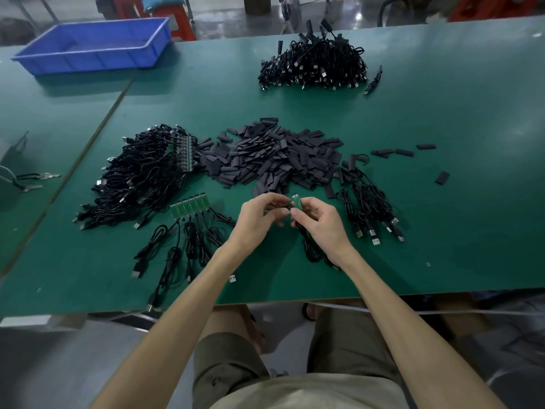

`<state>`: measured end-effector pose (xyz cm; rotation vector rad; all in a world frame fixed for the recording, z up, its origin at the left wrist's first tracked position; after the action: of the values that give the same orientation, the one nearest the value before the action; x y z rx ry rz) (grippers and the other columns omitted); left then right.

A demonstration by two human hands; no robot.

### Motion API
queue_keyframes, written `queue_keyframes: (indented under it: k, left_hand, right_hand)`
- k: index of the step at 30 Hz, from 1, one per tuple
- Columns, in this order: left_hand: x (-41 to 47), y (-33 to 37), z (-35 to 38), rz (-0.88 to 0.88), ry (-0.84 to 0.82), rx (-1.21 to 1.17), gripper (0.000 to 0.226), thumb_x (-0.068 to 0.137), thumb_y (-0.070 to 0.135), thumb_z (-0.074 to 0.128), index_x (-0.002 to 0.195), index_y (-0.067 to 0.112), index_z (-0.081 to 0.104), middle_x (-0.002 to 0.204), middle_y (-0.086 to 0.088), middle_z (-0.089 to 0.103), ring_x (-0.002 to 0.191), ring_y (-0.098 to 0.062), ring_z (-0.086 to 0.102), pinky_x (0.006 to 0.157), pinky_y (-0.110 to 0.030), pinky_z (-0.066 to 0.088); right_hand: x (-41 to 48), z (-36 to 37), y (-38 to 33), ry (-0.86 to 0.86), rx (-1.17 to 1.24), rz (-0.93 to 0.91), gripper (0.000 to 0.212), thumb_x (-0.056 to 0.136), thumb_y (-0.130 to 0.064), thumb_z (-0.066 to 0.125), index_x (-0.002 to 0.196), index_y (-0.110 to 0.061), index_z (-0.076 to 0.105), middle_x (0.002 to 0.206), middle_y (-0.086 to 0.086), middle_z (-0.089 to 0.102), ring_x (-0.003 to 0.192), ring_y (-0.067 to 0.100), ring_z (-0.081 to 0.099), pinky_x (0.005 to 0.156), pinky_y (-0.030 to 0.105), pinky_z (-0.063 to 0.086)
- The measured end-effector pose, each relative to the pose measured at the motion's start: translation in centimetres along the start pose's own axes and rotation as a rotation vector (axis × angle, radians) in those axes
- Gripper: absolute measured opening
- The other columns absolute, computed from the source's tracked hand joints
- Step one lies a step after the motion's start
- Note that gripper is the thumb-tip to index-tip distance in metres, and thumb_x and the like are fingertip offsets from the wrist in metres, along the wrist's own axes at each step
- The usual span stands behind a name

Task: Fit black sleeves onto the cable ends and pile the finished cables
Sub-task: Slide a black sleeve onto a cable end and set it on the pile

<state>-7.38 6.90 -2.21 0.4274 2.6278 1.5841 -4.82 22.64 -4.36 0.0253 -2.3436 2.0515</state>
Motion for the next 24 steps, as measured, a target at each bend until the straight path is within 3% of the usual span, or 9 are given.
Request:
queue_keyframes:
  k: [8,14,19,24]
  left_hand:
    - [-0.6,0.1,0.8,0.079,-0.023,0.055,0.027,0.091,0.006,0.072,0.115,0.017,0.075,0.094,0.002,0.07,0.073,-0.01,0.07,0.079,-0.024,0.057]
    - [-1.0,1.2,0.7,0.189,0.016,0.223,0.029,0.093,0.012,0.072,0.122,0.013,0.071,0.105,0.001,0.063,0.092,-0.01,0.062,0.088,-0.022,0.051]
    - [-1.5,2.1,0.9,0.276,0.084,0.494,0.027,0.099,0.027,0.063,0.122,0.014,0.069,0.101,0.0,0.058,0.092,-0.017,0.058,0.078,-0.033,0.053]
    - [-1.7,2.2,1.4,0.305,0.072,0.589,0.033,0.101,0.026,0.06,0.123,0.003,0.067,0.099,-0.011,0.059,0.091,-0.026,0.058,0.079,-0.043,0.055]
  right_hand:
    - [0.1,-0.1,0.1,0.031,-0.019,-0.004,0.01,0.096,-0.014,0.073,0.105,-0.012,0.075,0.092,0.003,0.079,0.085,0.017,0.076,0.084,0.029,0.061]
    - [0.1,-0.1,0.1,0.063,-0.084,0.004,0.009,0.099,-0.02,0.07,0.104,-0.014,0.074,0.092,0.0,0.078,0.088,0.015,0.075,0.084,0.035,0.061]
    - [0.1,-0.1,0.4,0.078,-0.105,0.008,0.007,0.1,-0.024,0.068,0.102,-0.02,0.073,0.09,-0.003,0.077,0.087,0.014,0.073,0.085,0.04,0.061]
    - [0.1,0.0,0.3,0.065,-0.128,0.007,0.007,0.101,-0.023,0.067,0.103,-0.02,0.072,0.089,-0.003,0.077,0.085,0.011,0.073,0.085,0.039,0.061]
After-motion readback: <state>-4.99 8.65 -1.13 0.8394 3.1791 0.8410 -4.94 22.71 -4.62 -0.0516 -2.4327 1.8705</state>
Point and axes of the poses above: each hand's wrist, its own x-axis towards the middle knuckle, its own z-axis out of the palm, y = z × x, the point moved 8 cm from there along x, towards the middle knuckle
